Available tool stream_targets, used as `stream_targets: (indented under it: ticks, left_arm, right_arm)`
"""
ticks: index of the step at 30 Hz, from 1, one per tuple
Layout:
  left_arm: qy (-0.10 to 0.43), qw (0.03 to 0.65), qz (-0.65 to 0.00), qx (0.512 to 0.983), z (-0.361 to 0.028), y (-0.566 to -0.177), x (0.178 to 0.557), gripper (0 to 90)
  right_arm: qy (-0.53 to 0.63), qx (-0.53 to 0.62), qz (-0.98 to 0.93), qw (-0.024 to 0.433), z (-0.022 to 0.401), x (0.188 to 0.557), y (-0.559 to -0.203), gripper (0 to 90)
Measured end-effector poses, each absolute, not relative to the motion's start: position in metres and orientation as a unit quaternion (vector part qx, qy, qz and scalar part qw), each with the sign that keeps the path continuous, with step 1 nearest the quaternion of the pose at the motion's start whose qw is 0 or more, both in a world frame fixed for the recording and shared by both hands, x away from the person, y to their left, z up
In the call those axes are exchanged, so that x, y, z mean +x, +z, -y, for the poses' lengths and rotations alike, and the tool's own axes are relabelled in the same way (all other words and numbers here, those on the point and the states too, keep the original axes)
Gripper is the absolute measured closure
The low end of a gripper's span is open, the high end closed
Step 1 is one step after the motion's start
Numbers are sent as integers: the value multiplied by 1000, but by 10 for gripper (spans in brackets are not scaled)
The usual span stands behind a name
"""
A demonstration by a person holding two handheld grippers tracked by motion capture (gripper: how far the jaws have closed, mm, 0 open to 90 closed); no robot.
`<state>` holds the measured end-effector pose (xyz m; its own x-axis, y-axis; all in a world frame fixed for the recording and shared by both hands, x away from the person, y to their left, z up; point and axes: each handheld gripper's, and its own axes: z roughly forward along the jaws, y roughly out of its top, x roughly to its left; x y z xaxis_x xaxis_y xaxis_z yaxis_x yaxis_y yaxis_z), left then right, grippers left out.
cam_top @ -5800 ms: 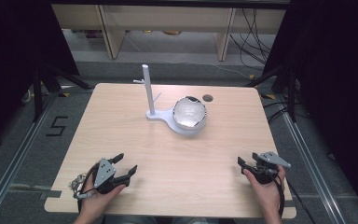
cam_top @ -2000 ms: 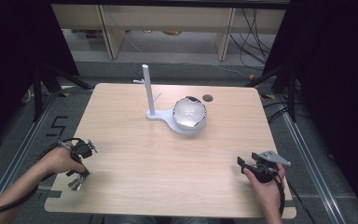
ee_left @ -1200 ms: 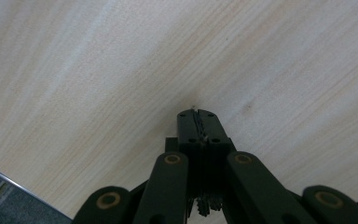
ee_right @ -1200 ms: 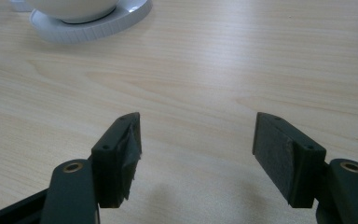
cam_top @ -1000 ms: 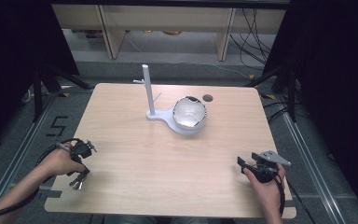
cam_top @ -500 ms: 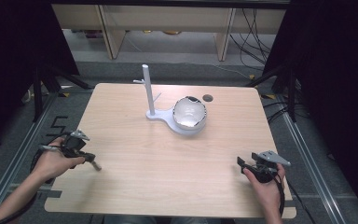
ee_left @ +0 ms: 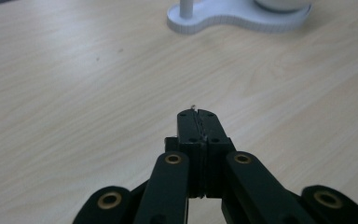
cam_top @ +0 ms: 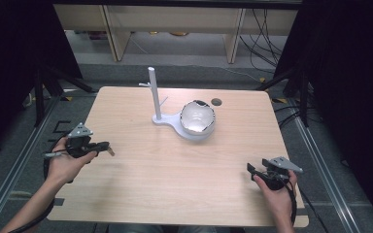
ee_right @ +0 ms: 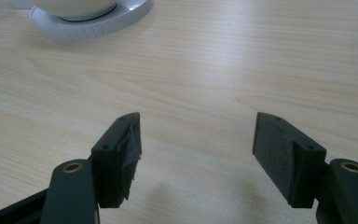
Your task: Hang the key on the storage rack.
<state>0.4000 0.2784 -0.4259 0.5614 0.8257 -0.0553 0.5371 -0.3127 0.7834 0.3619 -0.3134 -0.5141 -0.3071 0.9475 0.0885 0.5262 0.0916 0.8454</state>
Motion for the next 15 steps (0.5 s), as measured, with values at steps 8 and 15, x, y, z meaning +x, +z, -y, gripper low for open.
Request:
stream_targets:
  ticks: [8, 15]
  left_arm:
    - [208, 437, -443, 754, -270, -415, 408, 888]
    - [227, 451, -449, 737, -262, -408, 425, 888]
  right_arm:
    - [415, 531, -694, 254, 313, 362, -514, 334]
    - [417, 530, -693, 254, 314, 362, -514, 333]
